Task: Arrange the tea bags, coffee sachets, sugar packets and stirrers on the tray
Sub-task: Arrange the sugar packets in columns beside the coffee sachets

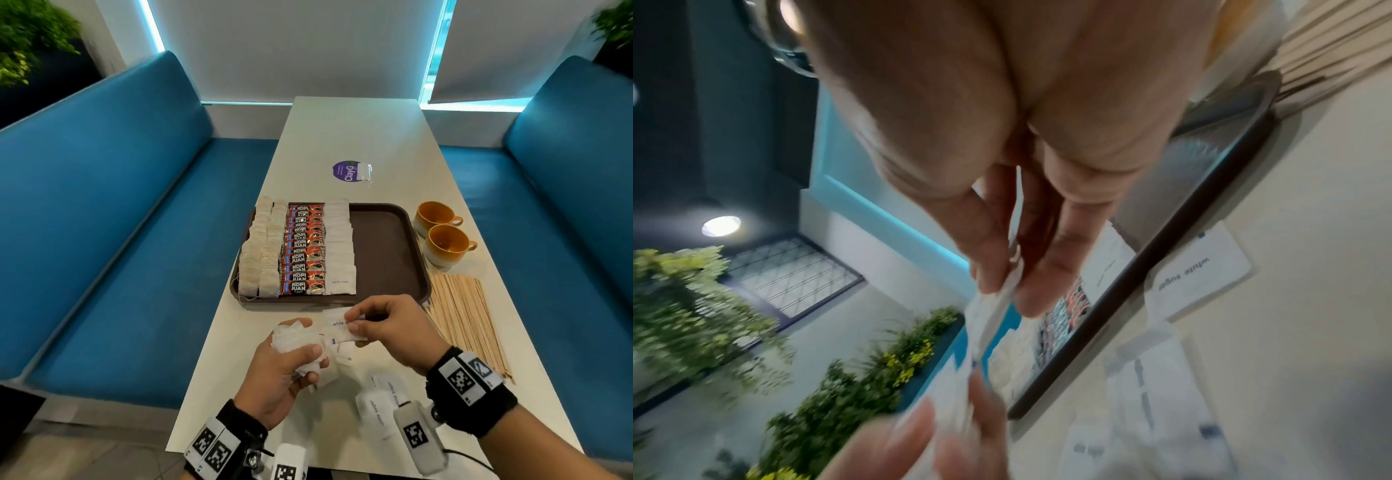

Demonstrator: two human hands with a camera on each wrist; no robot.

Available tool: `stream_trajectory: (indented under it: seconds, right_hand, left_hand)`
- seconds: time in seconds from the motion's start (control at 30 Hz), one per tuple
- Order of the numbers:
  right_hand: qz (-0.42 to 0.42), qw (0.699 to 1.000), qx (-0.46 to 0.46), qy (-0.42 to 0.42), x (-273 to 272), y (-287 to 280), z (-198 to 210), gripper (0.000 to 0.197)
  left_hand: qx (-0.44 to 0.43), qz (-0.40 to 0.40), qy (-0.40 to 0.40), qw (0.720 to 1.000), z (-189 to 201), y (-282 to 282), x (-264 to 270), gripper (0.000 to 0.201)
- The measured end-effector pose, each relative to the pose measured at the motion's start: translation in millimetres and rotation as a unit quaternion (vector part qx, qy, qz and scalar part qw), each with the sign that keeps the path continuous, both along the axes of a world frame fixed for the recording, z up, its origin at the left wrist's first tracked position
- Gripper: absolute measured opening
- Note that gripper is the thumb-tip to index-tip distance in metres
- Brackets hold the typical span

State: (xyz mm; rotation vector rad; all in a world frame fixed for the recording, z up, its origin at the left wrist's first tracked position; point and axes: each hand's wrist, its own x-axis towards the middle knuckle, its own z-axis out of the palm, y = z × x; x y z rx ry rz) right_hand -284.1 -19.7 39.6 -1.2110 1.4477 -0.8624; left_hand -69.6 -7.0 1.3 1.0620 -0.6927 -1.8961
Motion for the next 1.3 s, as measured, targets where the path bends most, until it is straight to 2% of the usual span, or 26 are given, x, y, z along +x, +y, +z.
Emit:
stream_trajectory:
  seconds: [0.17, 0.3, 0.37, 0.5, 0.67, 0.8, 0.9, 1.0, 1.13, 1.23, 1.3]
  right_hand:
    - [-0.024, 0.998, 0.005, 0.066, -13, -56, -9, 0.013]
    - [-0.089, 0.992, -0.003, 0.087, -17, -96, -29, 0.031]
    - [-0.085, 0.991, 0.015, 0.102, -15, -107, -42, 0.035]
    - [-0.045, 0.985, 0.043, 0.161, -12, -117, -54, 0.029]
    - [-0.014, 0.971, 0.056, 0.231, -15, -124, -55, 0.032]
    - [-0.009, 0.966, 0.041, 0.255, -14, -125, -52, 0.037]
    - [-0.02, 0.965, 0.028, 0.259, -12, -124, -49, 0.045]
    - [-0.04, 0.967, 0.025, 0.249, -13, -120, -44, 0.048]
    - [-0.072, 0.979, -0.023, 0.191, -6, -103, -23, 0.03]
    - [-0.024, 0.985, -0.049, 0.166, 5, -75, -3, 0.018]
    - [0.03, 0.988, -0.057, 0.143, 13, -51, 6, 0.02]
  left_hand:
    - [0.019, 0.015, 0.028, 0.999, -1, -5, 13, 0.053]
    - [0.02, 0.009, 0.036, 0.999, -3, -8, 21, 0.052]
    - [0.02, 0.006, 0.036, 0.999, -4, -9, 23, 0.051]
    - [0.03, 0.007, 0.041, 0.999, -7, -11, 26, 0.048]
    - [0.037, 0.001, 0.037, 0.999, -9, -13, 28, 0.064]
    - [0.031, -0.006, 0.041, 0.999, -11, -14, 25, 0.058]
    - [0.033, -0.006, 0.048, 0.998, -10, -13, 24, 0.054]
    - [0.032, -0.005, 0.069, 0.997, -10, -13, 26, 0.061]
    - [0.023, 0.001, 0.109, 0.994, -8, -13, 28, 0.065]
    - [0.007, -0.001, 0.108, 0.994, -1, -13, 24, 0.065]
    - [-0.004, -0.009, 0.097, 0.995, 5, -12, 19, 0.065]
